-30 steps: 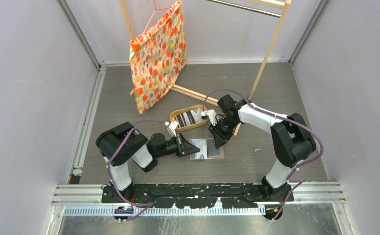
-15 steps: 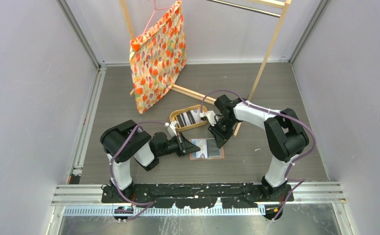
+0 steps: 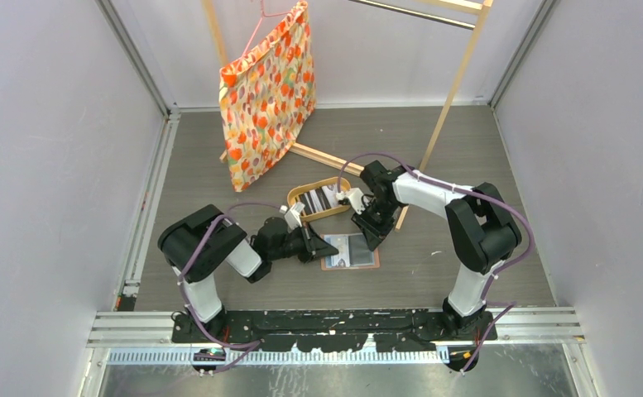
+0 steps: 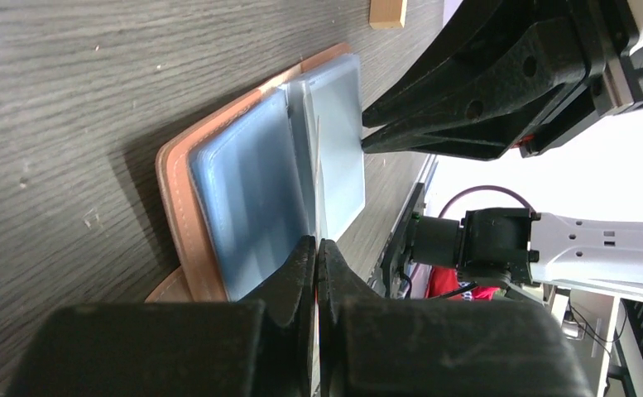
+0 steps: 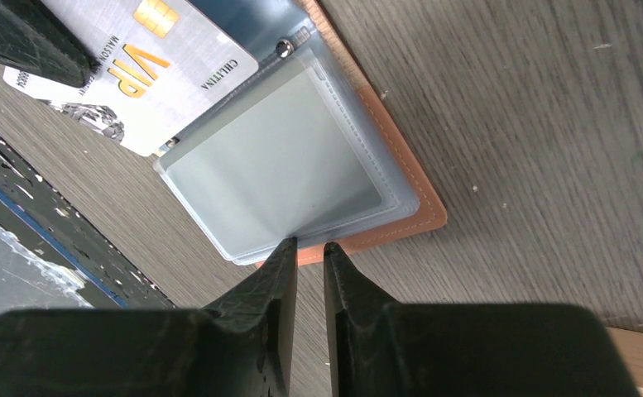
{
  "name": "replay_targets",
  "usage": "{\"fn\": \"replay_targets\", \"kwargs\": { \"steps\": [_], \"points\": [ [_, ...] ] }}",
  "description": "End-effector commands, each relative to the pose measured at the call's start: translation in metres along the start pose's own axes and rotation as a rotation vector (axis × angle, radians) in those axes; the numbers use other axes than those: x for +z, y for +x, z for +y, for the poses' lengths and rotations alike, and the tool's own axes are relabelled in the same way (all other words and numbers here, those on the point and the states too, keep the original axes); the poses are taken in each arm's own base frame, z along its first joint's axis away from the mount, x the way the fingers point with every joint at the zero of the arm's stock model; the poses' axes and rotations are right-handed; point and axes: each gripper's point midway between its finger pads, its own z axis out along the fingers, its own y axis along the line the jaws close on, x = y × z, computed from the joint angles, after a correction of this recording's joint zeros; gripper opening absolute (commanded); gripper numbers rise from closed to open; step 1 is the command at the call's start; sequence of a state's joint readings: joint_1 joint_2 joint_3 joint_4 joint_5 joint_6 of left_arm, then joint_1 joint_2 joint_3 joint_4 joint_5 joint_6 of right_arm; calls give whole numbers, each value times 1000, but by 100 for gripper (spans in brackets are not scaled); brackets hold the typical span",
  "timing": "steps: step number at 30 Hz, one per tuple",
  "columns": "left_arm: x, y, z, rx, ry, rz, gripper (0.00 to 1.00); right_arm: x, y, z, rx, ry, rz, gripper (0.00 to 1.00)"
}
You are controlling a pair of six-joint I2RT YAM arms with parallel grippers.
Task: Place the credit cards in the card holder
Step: Insert the credit card into the card holder.
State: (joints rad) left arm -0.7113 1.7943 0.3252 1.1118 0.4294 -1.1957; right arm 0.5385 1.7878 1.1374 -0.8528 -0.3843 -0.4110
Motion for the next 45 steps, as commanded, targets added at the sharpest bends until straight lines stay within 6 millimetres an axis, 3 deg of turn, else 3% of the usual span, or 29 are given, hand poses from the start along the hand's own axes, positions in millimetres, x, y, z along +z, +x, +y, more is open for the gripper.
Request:
{"fn": "replay_targets", "kwargs": {
  "steps": [1, 22, 34, 45],
  "points": [
    [4, -7, -10, 39, 13, 7, 1, 0, -5, -8, -14, 44, 8, 23],
    [9, -5, -8, 54, 0, 49, 1, 1, -5, -7, -23, 46, 20, 22],
    [-5, -8, -15, 90, -17, 24, 1, 2, -4, -7, -25, 47, 26, 22],
    [4, -8, -14, 87, -20, 50, 0, 1, -5, -6, -26, 48, 27, 22]
  ]
}}
